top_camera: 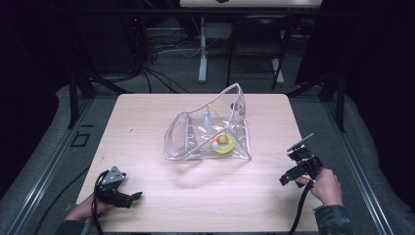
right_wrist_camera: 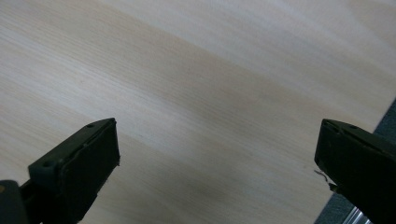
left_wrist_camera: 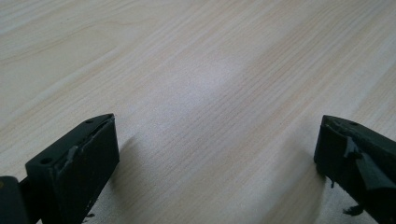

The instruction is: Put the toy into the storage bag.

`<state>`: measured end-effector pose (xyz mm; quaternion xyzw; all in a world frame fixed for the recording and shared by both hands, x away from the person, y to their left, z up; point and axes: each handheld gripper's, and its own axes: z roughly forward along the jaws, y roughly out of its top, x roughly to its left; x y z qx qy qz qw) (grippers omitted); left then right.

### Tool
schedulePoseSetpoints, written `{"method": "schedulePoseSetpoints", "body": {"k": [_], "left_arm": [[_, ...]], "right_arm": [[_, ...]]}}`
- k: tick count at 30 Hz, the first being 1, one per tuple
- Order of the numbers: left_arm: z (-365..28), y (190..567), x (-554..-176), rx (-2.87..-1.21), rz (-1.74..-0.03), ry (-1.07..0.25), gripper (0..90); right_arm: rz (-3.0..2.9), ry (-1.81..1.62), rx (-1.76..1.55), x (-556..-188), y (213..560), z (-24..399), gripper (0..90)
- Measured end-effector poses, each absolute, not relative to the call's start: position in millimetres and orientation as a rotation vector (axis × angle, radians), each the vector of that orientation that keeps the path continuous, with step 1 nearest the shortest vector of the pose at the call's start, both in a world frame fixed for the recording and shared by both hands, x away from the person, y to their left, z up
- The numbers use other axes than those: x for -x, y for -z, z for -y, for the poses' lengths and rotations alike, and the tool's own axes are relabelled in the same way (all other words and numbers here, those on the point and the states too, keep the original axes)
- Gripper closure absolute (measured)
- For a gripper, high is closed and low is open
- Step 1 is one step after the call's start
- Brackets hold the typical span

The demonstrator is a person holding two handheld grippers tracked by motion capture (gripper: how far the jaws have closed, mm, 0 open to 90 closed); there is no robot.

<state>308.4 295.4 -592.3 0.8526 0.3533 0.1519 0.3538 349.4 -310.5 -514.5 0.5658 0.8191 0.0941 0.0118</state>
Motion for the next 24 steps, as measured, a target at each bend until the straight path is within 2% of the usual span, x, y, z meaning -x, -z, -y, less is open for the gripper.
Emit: {"method": "schedulePoseSetpoints", "body": {"k": [18,24], "left_arm": [[-295.2,592.5,-308.3,-2.201,-0.918,-0.39,0.1],[-295.1,592.5,-308.4,-2.201,-0.918,-0.389,0.1]], "right_arm": [[-2.55,-0.169,-1.69,-327.4,559.0,308.1,0.0],[-2.475,-0.303,-1.678,-315.6,561.8,308.6,0.0]]}}
